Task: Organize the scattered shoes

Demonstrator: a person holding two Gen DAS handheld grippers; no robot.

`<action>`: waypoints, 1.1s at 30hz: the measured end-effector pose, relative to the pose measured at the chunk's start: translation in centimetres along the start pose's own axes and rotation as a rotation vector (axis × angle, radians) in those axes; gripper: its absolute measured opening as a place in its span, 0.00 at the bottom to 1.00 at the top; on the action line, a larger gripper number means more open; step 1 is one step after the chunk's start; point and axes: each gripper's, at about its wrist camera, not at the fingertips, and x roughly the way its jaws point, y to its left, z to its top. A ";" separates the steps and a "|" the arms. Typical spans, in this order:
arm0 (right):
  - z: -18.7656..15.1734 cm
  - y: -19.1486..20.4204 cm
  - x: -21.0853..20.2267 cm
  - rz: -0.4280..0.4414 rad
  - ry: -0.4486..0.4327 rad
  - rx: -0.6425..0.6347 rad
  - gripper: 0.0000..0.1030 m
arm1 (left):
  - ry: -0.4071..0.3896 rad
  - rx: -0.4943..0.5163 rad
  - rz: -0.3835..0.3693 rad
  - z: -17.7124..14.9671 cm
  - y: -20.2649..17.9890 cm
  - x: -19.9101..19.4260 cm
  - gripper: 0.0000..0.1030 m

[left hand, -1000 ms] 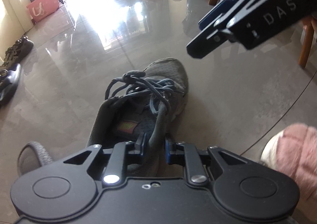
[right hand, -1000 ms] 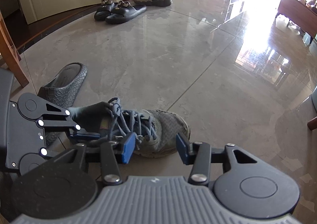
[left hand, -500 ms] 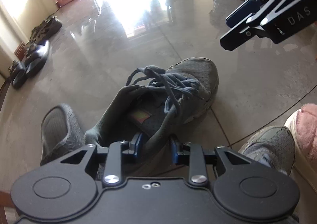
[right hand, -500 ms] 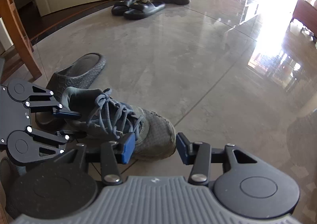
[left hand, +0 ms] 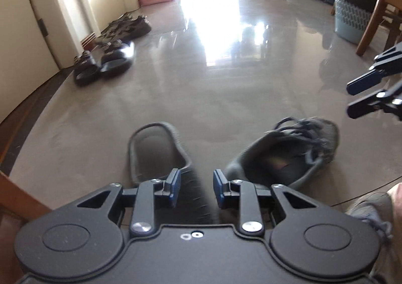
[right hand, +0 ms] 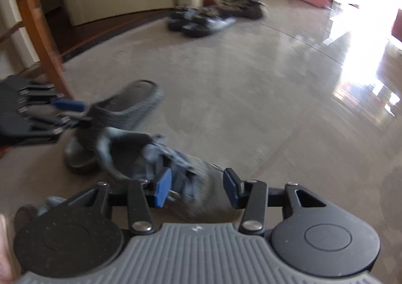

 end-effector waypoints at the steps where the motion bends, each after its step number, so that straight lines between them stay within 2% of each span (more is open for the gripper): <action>1: 0.5 0.9 0.4 0.024 -0.007 -0.030 0.49 | 0.004 0.004 0.000 -0.1 0.0 -0.1 0.26; 4: 1.6 2.5 1.1 0.069 -0.014 -0.063 0.49 | 0.023 0.122 -0.037 0.2 -0.3 0.1 0.49; 5: 1.8 2.9 1.4 0.081 -0.015 -0.069 0.49 | 0.027 0.167 -0.052 0.3 -0.4 0.1 0.51; 9: 2.4 3.3 2.1 0.110 -0.009 -0.091 0.49 | 0.085 0.297 -0.139 2.1 0.1 2.3 0.52; 13: 1.9 2.9 2.3 0.132 0.016 -0.097 0.49 | 0.188 0.379 -0.167 2.6 -0.1 5.4 0.52; 18: 1.4 2.9 2.3 0.185 0.042 -0.121 0.49 | 0.276 0.266 -0.168 2.1 0.3 7.1 0.50; 22: 0.7 4.3 1.7 0.265 0.071 -0.210 0.49 | 0.326 0.251 -0.160 1.5 -0.2 6.4 0.49; 25: 0.1 5.9 1.5 0.334 0.108 -0.280 0.47 | 0.369 0.219 -0.162 -0.1 -0.1 4.8 0.48; 28: -0.8 8.1 1.5 0.365 0.153 -0.377 0.47 | 0.387 0.139 -0.138 -2.6 0.4 2.9 0.48; 32: -2.1 10.1 2.4 0.347 0.224 -0.460 0.47 | 0.426 0.015 -0.155 -6.3 1.1 0.2 0.46; 33: -2.1 10.1 2.7 0.331 0.225 -0.476 0.44 | 0.433 -0.017 -0.162 -7.3 1.3 -0.6 0.46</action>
